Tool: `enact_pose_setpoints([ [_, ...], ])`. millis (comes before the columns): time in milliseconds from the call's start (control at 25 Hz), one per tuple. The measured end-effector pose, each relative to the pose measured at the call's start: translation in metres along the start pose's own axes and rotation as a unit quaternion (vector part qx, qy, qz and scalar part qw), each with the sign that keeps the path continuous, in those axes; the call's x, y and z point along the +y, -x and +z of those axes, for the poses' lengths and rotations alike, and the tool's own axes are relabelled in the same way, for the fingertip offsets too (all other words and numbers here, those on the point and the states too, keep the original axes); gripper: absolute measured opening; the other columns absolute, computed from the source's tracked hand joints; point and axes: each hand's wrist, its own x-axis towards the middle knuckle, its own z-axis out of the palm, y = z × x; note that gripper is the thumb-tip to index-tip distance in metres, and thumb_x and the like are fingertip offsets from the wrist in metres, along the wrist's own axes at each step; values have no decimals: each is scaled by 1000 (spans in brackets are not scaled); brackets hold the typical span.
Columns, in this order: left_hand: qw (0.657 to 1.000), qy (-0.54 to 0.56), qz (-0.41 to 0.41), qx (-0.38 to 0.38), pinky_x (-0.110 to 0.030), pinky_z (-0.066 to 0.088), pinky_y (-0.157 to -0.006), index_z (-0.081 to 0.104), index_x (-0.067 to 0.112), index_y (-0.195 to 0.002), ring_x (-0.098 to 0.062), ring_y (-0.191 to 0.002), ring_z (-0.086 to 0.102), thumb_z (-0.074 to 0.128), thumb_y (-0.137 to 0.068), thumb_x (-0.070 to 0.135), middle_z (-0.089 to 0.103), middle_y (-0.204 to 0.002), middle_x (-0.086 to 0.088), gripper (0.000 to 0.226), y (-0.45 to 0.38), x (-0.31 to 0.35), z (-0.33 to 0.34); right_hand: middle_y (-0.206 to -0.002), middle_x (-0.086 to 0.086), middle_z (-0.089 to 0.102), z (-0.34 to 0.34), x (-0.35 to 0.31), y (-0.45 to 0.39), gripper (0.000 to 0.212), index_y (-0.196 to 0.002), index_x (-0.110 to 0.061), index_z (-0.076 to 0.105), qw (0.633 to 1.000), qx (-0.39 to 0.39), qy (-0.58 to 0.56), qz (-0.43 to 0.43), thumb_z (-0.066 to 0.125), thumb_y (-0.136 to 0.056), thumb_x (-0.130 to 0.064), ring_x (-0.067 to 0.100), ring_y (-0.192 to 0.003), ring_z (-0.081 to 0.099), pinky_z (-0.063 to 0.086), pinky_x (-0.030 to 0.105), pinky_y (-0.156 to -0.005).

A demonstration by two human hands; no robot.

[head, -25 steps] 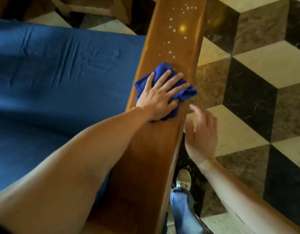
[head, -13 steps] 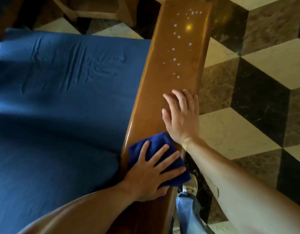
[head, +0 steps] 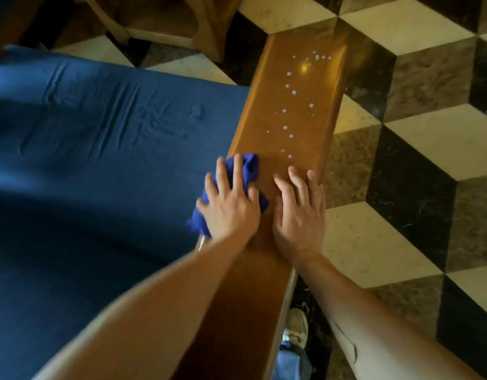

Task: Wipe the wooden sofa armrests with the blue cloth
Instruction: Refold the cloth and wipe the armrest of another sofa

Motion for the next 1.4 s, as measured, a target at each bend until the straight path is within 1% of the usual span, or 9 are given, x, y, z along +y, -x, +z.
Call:
enact_pose_setpoints([
  [160, 991, -20, 130, 32, -52, 45, -96, 13, 46, -153, -31, -136, 38, 32, -100, 43, 10, -165, 9, 57, -51, -9, -7, -156, -4, 38, 2, 1, 0, 44, -142, -29, 48, 1000, -6, 18, -6, 36, -99, -32, 29, -150, 22, 23, 49, -120],
  [320, 971, -179, 140, 76, -60, 39, -103, 27, 32, -154, -43, -142, 32, 31, -94, 45, 20, -165, -2, 62, 90, -63, 21, -155, -3, 42, -5, 1, 4, 42, -140, -25, 51, 1000, 3, 10, -3, 45, -99, -21, 30, -149, 27, 30, 51, -116],
  [400, 976, -179, 119, 28, -66, 34, -103, 28, 35, -154, -45, -145, 28, 30, -94, 48, 22, -164, 0, 62, 116, -67, 28, -155, -3, 41, -6, 0, 4, 41, -141, -24, 50, 1000, -1, 11, 1, 44, -100, -19, 29, -150, 26, 30, 51, -117],
  [560, 985, -138, 98, 15, -60, 39, -96, 15, 43, -153, -42, -142, 29, 21, -92, 53, 14, -166, 4, 62, 27, -37, 5, -156, -2, 39, -6, -6, 4, 46, -143, -21, 48, 1000, -9, 9, 2, 36, -99, -22, 28, -151, 24, 28, 51, -118],
  [800, 875, -240, 420, 14, -65, 10, -117, 13, 49, -152, -29, -153, 5, 28, -99, 51, 11, -165, 15, 55, -150, 59, -18, -155, 2, 38, -7, -8, 7, 41, -140, -20, 47, 1000, -8, 5, 20, 41, -100, -21, 25, -151, 23, 31, 52, -118],
  [1040, 938, -165, 302, 40, -64, 1, -117, 13, 47, -153, -26, -154, 0, 21, -101, 47, 10, -166, 11, 53, -244, 169, -8, -156, -2, 36, -3, -4, 2, 41, -140, -27, 45, 999, -31, 11, 13, 34, -100, -27, 24, -152, 20, 32, 52, -117],
  [1120, 900, -206, 385, 9, -60, -2, -118, 10, 46, -154, -24, -154, -2, 24, -101, 47, 7, -166, 12, 55, -218, 161, -5, -155, -2, 39, 0, -1, 3, 40, -139, -27, 47, 999, -32, 18, 7, 36, -100, -28, 24, -151, 22, 34, 53, -116],
  [1280, 740, -315, 590, -69, -56, 0, -121, 4, 46, -154, -24, -154, -4, 28, -97, 52, 1, -166, 12, 62, -125, 47, -24, -152, 1, 44, -5, 5, 7, 43, -136, -21, 55, 1000, -5, -3, -8, 43, -95, -24, 26, -150, 26, 33, 54, -114],
  [1400, 707, -348, 611, -80, -61, 12, -119, 7, 46, -155, -29, -154, 5, 38, -93, 51, 8, -166, 9, 69, -133, -7, -55, -146, 0, 51, -2, -1, 9, 39, -133, -23, 57, 1000, -3, 19, -22, 38, -99, -28, 26, -148, 28, 28, 52, -115],
])
